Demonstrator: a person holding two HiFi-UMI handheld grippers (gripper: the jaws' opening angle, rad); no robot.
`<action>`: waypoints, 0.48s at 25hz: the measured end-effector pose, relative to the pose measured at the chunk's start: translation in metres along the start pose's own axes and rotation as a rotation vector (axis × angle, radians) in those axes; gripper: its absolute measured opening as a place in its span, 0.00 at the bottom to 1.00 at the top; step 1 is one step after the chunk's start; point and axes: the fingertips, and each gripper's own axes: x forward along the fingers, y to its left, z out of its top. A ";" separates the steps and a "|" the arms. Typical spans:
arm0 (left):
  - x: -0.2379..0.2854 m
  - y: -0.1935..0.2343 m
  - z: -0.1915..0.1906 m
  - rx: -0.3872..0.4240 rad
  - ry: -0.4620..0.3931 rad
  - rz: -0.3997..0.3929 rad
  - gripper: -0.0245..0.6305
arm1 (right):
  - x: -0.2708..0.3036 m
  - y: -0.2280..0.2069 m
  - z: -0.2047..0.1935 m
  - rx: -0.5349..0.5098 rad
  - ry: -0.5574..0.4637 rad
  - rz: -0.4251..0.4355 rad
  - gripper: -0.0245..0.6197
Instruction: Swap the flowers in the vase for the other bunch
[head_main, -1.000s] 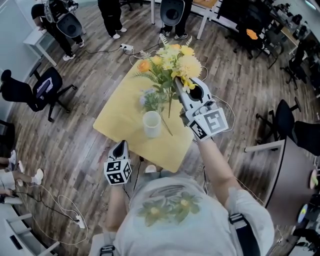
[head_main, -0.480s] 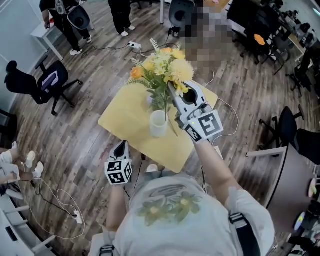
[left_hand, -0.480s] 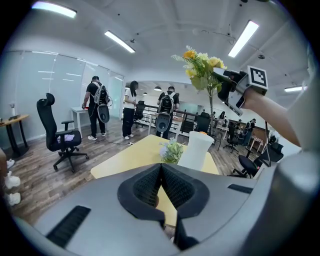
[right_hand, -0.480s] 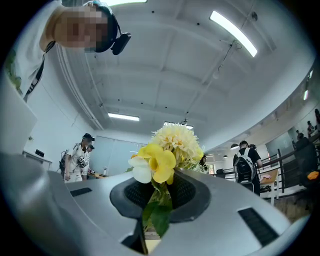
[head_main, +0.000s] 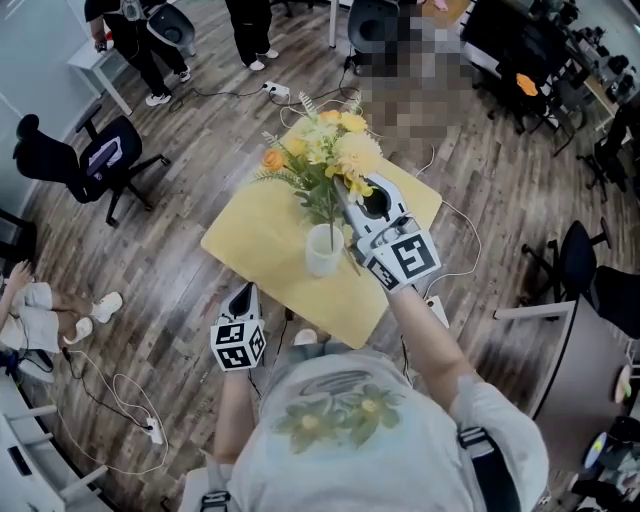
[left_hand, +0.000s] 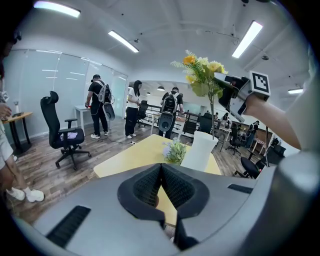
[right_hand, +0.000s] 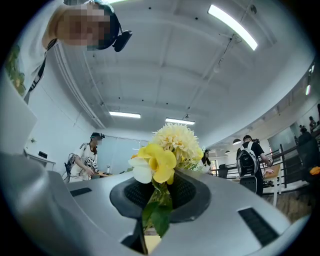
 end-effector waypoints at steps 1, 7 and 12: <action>0.001 0.000 0.001 -0.001 0.001 0.000 0.06 | 0.000 -0.001 -0.003 0.004 0.005 0.000 0.17; 0.007 0.002 0.004 -0.004 0.009 0.002 0.06 | 0.000 -0.003 -0.013 0.023 0.025 0.002 0.17; 0.010 0.000 0.006 -0.006 0.013 -0.003 0.06 | -0.003 -0.002 -0.021 0.025 0.045 0.011 0.18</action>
